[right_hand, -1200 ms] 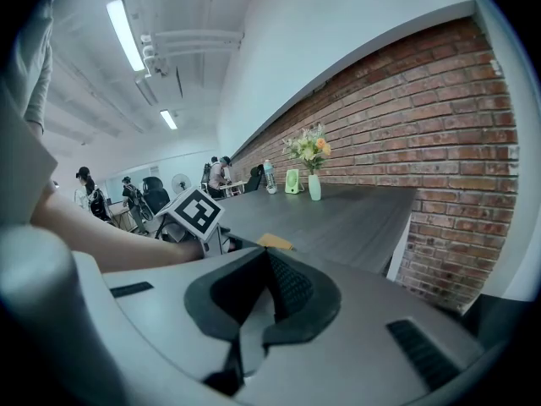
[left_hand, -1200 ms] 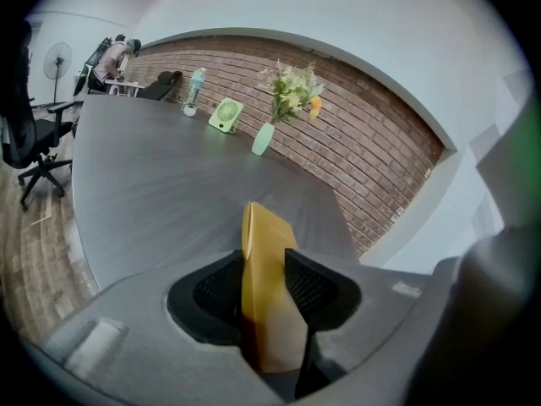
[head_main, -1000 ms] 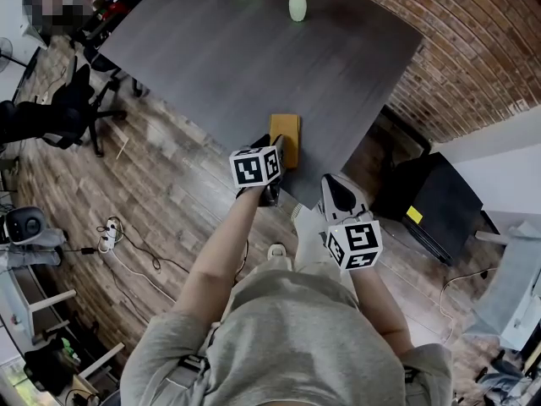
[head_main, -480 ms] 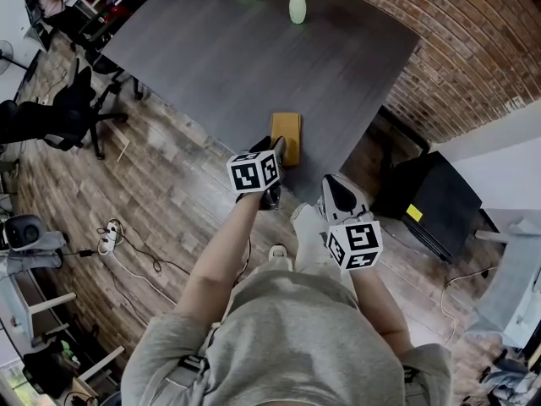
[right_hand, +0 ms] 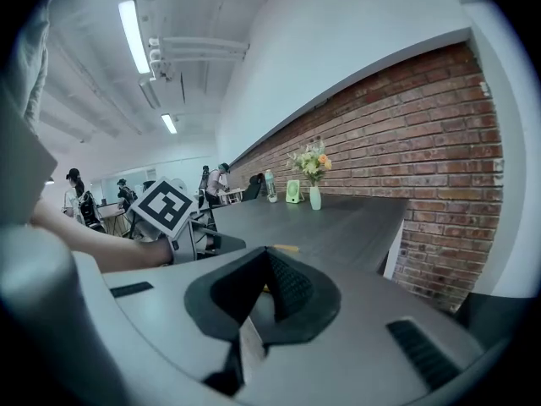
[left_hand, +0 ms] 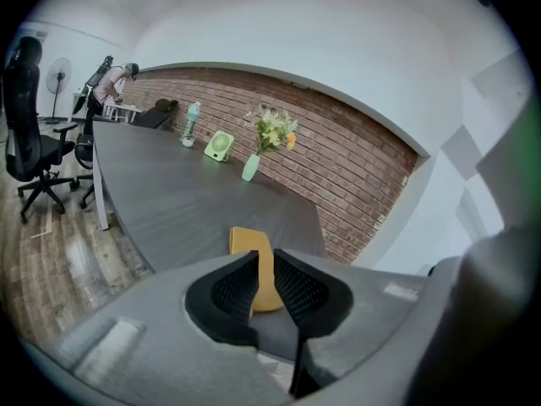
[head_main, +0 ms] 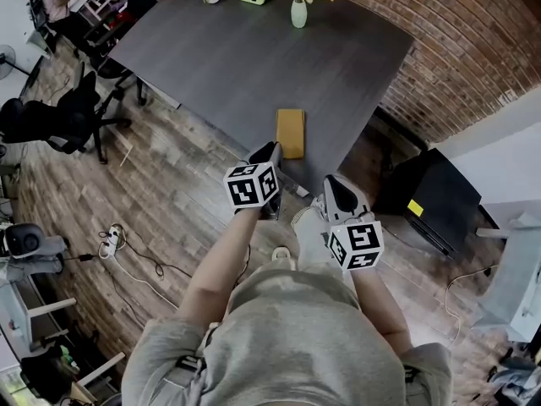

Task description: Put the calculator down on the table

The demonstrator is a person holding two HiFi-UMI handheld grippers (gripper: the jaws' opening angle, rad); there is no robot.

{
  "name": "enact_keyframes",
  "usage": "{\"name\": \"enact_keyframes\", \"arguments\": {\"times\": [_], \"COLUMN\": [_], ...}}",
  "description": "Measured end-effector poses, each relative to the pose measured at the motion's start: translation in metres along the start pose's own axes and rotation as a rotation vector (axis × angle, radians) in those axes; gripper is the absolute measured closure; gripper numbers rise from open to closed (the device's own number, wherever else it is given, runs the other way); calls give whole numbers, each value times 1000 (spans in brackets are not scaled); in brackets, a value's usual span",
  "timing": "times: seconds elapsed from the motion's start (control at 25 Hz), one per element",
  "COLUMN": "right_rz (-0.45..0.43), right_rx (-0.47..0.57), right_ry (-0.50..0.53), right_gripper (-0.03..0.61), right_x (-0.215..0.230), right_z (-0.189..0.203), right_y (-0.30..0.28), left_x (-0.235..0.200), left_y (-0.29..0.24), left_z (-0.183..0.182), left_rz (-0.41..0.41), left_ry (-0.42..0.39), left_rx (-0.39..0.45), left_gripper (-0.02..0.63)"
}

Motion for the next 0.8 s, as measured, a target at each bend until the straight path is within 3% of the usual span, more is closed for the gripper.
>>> {"name": "enact_keyframes", "arguments": {"times": [0.8], "right_rz": [13], "right_rx": [60], "right_ry": [6], "right_gripper": [577], "right_x": [-65], "right_z": [4], "right_y": [70], "left_x": [31], "left_y": [140], "left_z": [36], "left_rz": [103], "left_ry": [-107], "left_rx": [47], "left_gripper": [591]}}
Point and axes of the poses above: the fingertips, and each gripper's own axes: y backward along the fingers, x to its right, z out of its underside, the point moved 7 cm from there along y, backward along the fingers, and after that the axes turned 4 degrees about y, right-handed, at the moved point
